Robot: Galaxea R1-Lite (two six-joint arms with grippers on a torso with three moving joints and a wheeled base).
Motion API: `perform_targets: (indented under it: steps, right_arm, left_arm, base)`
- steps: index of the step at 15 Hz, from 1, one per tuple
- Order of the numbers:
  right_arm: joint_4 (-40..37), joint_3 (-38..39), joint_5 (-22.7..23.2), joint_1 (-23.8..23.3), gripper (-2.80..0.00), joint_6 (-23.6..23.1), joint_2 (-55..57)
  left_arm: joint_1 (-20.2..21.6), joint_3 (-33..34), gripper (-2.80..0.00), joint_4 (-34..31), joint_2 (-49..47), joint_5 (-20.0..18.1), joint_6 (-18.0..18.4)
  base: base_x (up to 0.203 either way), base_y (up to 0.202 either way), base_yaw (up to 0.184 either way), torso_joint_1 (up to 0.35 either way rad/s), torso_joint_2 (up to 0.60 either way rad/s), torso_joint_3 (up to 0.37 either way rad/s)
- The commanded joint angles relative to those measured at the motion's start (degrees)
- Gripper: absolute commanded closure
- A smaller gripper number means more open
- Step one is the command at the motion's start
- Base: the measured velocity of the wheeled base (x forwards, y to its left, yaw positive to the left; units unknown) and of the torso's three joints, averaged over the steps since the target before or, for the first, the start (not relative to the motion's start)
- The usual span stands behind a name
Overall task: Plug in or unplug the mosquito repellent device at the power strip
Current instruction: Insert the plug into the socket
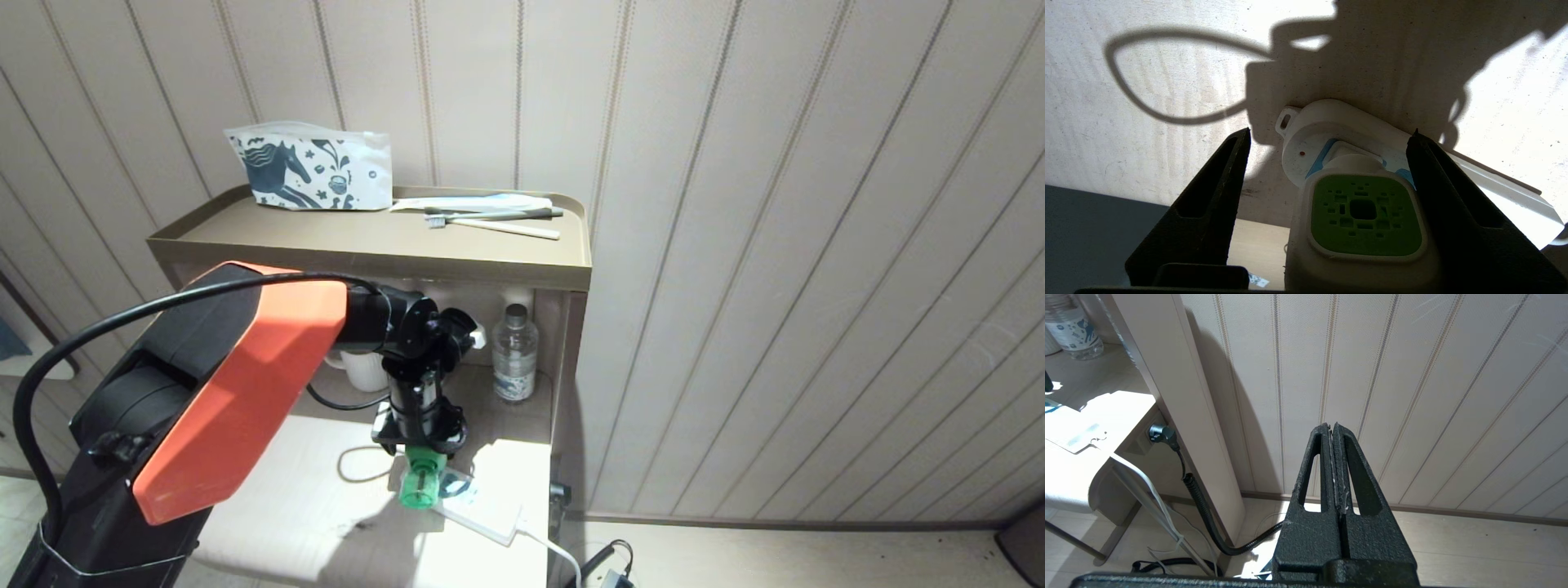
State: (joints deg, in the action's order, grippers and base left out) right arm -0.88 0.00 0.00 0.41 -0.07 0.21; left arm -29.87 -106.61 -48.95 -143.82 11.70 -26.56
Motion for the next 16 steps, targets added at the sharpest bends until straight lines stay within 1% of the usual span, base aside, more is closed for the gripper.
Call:
perform_targets:
  steps: [1,5,8,9,14,16]
  right_arm:
    - [0.0,0.0,0.0,0.0,0.00,0.0,0.0]
    - [0.0,0.0,0.0,0.0,0.00,0.0,0.1]
    - [0.0,0.0,0.0,0.0,0.00,0.0,0.1]
    - [0.0,0.0,0.0,0.0,0.00,0.0,0.1]
    - [0.0,0.0,0.0,0.0,0.00,0.0,0.1]
    - [0.0,0.0,0.0,0.0,0.00,0.0,0.1]
  left_arm:
    - [0.1,0.0,-2.80,-0.3,0.2,0.1,-0.2]
    - [0.1,1.6,-2.80,-0.3,4.8,-0.9,0.0]
    - [-0.3,2.5,-2.80,-0.2,9.1,-5.9,-0.1]
    - [-0.4,2.5,-2.80,0.1,9.8,-6.4,-0.1]
    - [-1.2,2.6,-2.80,0.6,11.4,-7.2,-0.1]
    - [-1.4,3.6,-2.80,1.0,12.4,-7.3,-0.2]
  base:
    - [0.000,0.000,0.000,0.000,0.00,0.000]
    - [0.000,0.000,0.000,0.000,0.00,0.000]
    - [0.000,0.000,0.000,0.000,0.00,0.000]
    - [0.000,0.000,0.000,0.000,0.00,0.000]
    - [0.000,0.000,0.000,0.000,0.00,0.000]
    - [0.000,0.000,0.000,0.000,0.00,0.000]
